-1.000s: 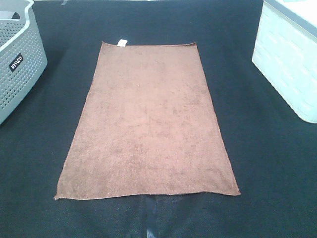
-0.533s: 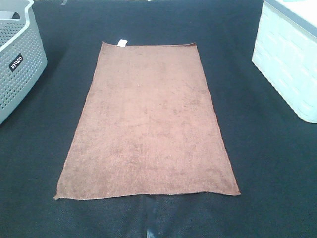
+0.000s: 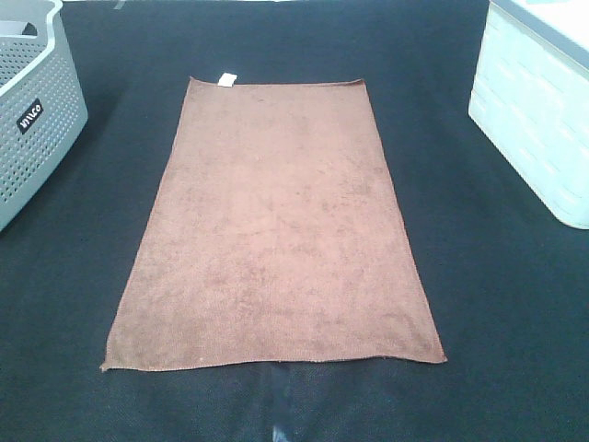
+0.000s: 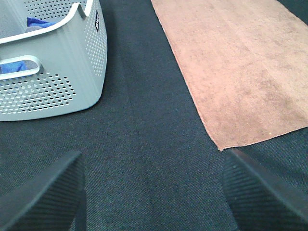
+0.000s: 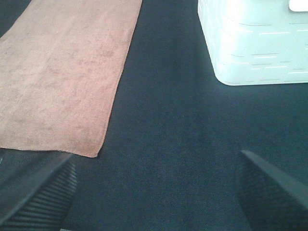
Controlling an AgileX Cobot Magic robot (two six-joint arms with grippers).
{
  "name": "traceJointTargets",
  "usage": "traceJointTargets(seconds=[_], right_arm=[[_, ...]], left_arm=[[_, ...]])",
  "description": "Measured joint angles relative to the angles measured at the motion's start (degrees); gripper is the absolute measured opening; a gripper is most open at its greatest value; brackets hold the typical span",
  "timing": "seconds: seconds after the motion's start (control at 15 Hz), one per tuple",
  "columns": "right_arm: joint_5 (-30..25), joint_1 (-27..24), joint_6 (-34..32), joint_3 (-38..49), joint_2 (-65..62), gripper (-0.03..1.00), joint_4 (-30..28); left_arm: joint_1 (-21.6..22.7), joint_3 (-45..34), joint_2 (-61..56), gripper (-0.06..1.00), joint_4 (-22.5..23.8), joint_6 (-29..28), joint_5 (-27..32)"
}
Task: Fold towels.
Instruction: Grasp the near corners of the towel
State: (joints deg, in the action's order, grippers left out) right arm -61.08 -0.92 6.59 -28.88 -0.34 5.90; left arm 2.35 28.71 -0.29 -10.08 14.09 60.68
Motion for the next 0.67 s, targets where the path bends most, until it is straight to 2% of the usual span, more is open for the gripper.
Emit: traceJointTargets(seconds=[0.67], right_arm=[[0.0, 0.0, 0.0, 0.0, 0.0, 0.83, 0.0]], left_arm=[[0.0, 0.0, 0.0, 0.75, 0.0, 0.0, 0.0]])
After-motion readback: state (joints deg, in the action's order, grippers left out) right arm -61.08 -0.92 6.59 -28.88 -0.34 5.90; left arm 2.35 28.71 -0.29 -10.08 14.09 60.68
